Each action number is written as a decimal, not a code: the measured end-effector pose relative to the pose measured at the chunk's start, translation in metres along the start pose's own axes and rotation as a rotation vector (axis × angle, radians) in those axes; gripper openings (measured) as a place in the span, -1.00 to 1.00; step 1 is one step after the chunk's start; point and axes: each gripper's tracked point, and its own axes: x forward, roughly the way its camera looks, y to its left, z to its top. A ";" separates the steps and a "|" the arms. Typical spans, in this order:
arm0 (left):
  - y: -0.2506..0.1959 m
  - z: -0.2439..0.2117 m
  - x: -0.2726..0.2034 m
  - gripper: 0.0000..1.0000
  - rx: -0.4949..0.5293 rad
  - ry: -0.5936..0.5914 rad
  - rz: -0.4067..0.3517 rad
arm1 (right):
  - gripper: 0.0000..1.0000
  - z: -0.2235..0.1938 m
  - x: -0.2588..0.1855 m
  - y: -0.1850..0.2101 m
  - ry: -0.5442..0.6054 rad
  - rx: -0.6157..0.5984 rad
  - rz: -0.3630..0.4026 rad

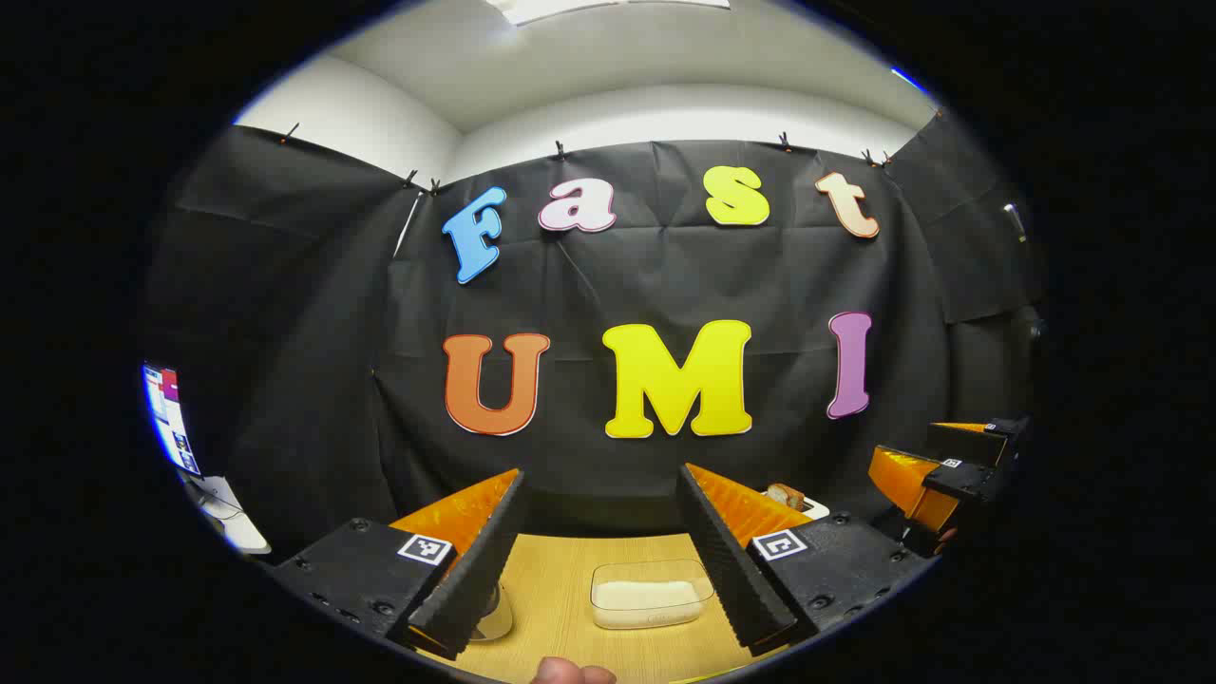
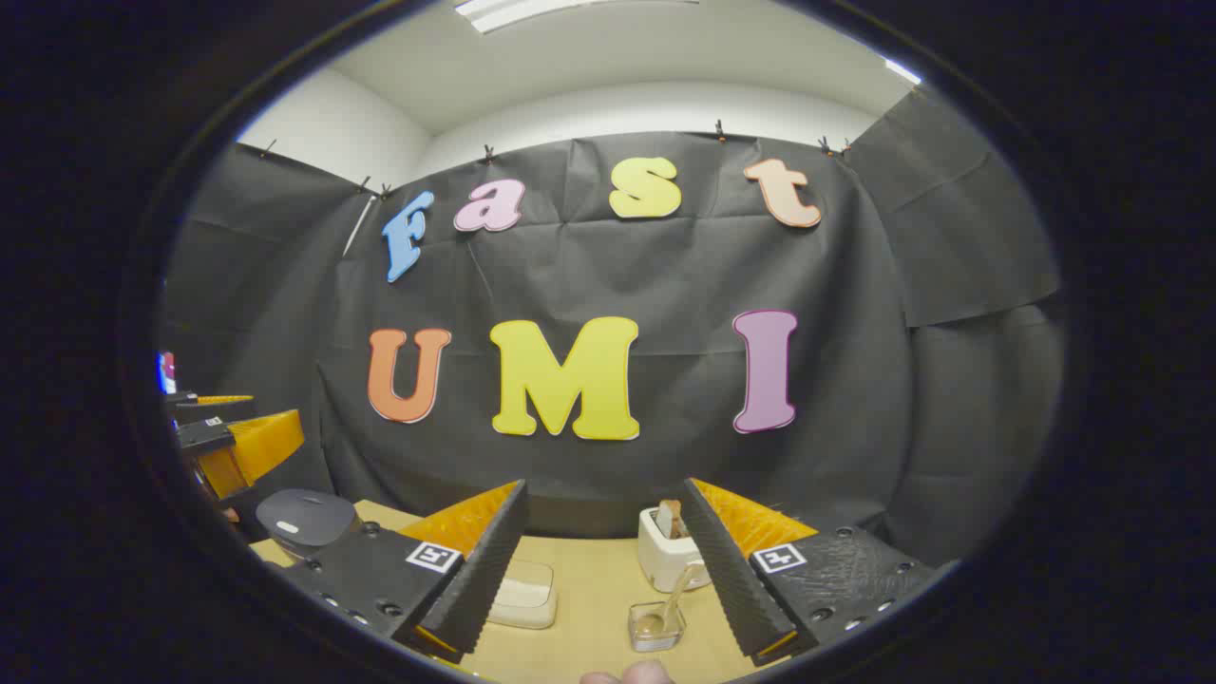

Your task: Close the left gripper, press the button to open the rice cooker; take a wooden spoon from the chopstick holder with the right hand, scoop a spoonful of rice and pour it into the rice cooker, then put the wooden spoon back into the chopstick holder.

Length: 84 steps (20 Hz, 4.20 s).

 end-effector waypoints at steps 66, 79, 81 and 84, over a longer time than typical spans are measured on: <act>0.193 -0.191 0.007 0.62 -0.133 0.759 0.261 | 0.91 -0.073 0.062 -0.046 0.226 -0.011 0.114; 0.224 -0.259 0.022 -0.78 -0.272 0.935 0.200 | 0.92 -0.076 0.039 -0.024 0.253 -0.067 0.021; 0.224 -0.261 0.023 -0.89 -0.274 0.937 0.192 | 0.94 -0.076 0.040 -0.023 0.254 -0.066 0.013; 0.223 -0.263 0.022 -0.94 -0.276 0.939 0.190 | 0.92 -0.075 0.042 -0.017 0.254 -0.067 0.016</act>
